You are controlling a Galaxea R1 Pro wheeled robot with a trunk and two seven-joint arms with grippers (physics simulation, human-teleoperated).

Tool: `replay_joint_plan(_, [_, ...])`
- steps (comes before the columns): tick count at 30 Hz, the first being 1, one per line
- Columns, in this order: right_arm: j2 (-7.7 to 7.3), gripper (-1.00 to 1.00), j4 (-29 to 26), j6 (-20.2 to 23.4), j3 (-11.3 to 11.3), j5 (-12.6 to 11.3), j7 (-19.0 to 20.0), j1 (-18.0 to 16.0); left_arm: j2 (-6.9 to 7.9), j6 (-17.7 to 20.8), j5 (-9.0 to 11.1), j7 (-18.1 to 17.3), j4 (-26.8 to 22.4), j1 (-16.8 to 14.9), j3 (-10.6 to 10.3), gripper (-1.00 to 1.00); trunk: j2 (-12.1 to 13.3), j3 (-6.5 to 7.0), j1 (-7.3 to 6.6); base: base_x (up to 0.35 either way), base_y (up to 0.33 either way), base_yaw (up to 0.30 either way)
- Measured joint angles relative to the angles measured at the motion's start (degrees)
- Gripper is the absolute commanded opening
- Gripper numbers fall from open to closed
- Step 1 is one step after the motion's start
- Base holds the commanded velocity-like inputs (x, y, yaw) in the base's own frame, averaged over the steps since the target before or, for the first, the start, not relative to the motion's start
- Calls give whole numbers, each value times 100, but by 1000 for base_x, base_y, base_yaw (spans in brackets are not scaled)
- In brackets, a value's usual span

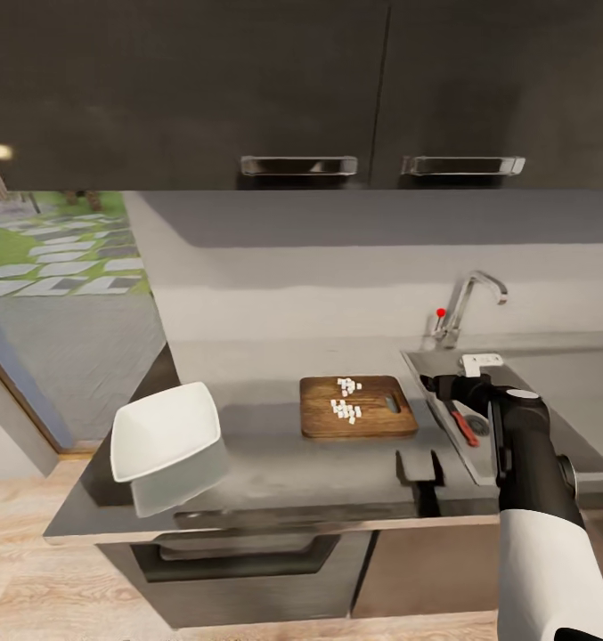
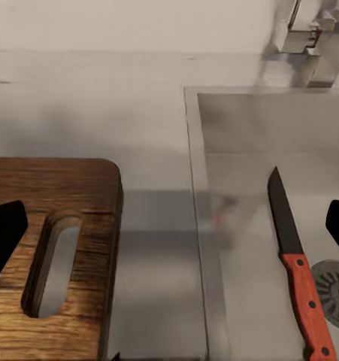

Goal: In the kitchen, take the Vidalia onion out of the sink, dice it on the chopping board with the paring knife, put the diced onion into the bowl on the countertop, then place both the paring knife and the chopping board into the sink.

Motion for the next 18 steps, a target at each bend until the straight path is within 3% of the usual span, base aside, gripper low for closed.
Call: replay_joint_plan(18, [-14, 100, 67, 1, -14, 0, -8, 0, 0, 0, 0, 1, 0, -1, 0, 100, 0, -28, 0, 0, 0, 13])
